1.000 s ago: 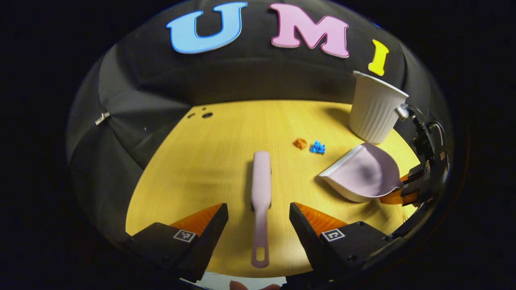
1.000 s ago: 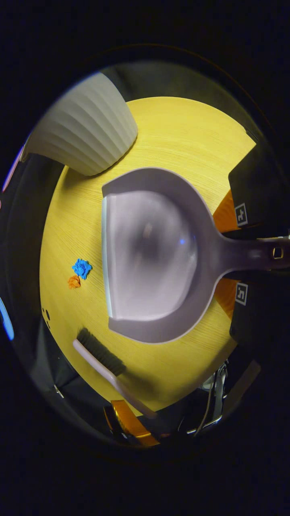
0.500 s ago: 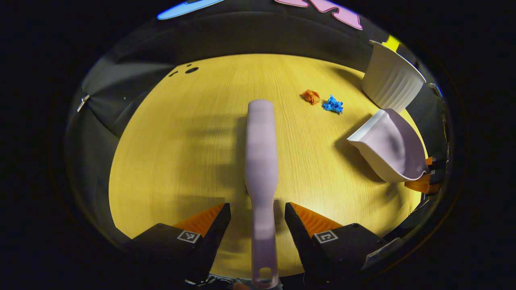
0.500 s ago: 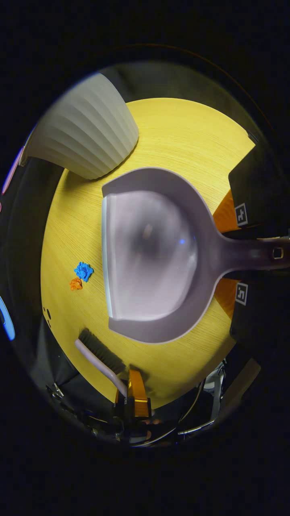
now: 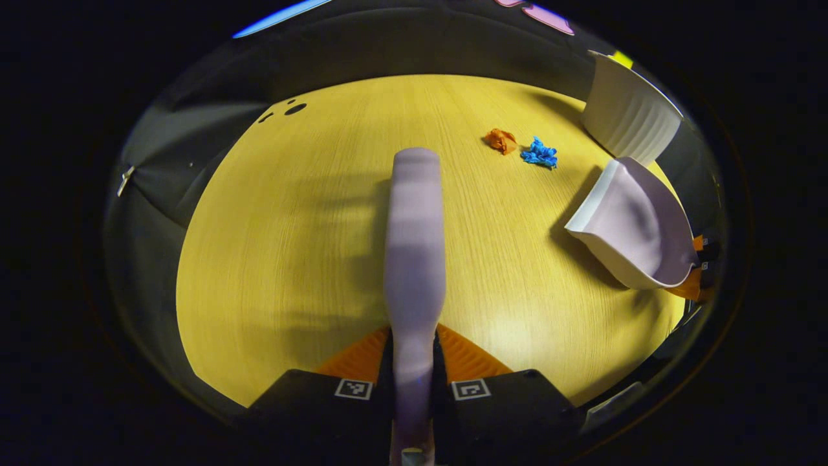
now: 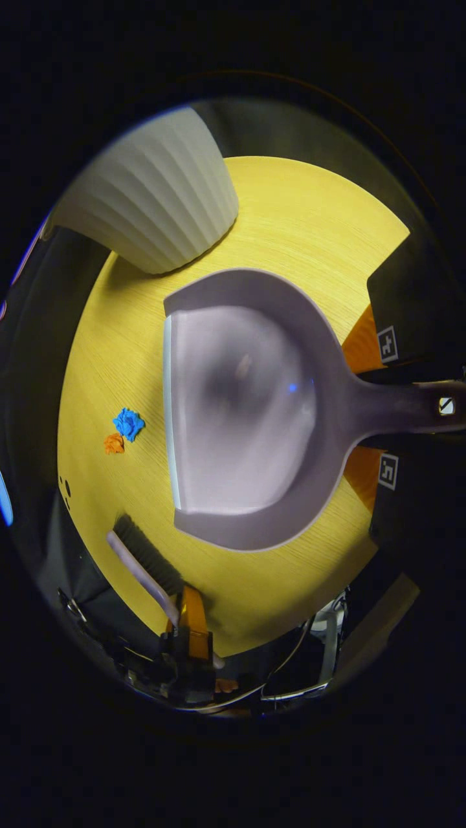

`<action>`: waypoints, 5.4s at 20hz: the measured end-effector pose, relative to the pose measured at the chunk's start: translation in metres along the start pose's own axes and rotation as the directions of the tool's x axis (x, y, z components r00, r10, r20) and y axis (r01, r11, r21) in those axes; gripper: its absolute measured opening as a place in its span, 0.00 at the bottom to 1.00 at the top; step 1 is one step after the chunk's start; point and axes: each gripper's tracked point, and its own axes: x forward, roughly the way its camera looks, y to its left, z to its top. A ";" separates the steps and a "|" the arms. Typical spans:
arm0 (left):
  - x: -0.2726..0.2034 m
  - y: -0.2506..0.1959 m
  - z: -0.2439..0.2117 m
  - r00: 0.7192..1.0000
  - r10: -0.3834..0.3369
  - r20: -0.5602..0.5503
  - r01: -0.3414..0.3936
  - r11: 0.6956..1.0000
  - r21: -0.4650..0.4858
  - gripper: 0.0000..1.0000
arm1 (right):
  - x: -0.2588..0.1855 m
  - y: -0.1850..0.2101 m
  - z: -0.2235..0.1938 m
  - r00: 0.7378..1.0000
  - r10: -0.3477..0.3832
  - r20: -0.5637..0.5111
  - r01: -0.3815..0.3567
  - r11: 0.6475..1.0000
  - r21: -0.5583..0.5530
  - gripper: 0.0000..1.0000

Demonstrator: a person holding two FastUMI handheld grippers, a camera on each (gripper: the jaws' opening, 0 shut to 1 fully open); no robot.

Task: Pick up the small broom and dustpan from the desktop, sweep the trash into the dustpan with the broom, and then empty the trash into the garbage bin.

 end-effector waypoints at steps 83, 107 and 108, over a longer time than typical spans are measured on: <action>0.033 -0.060 0.057 0.984 -0.180 0.009 0.174 0.960 0.220 0.28 | -0.231 -0.239 0.115 0.946 -0.325 0.016 0.306 0.903 0.300 0.34; 0.032 -0.057 0.057 0.986 -0.168 -0.003 0.163 0.953 0.254 0.28 | -0.214 -0.269 0.147 0.821 -0.446 -0.357 0.406 0.895 -0.186 0.34; 0.032 -0.057 0.058 0.986 -0.167 -0.003 0.163 0.954 0.250 0.28 | -0.214 -0.269 0.149 0.827 -0.445 -0.342 0.408 0.895 -0.178 0.34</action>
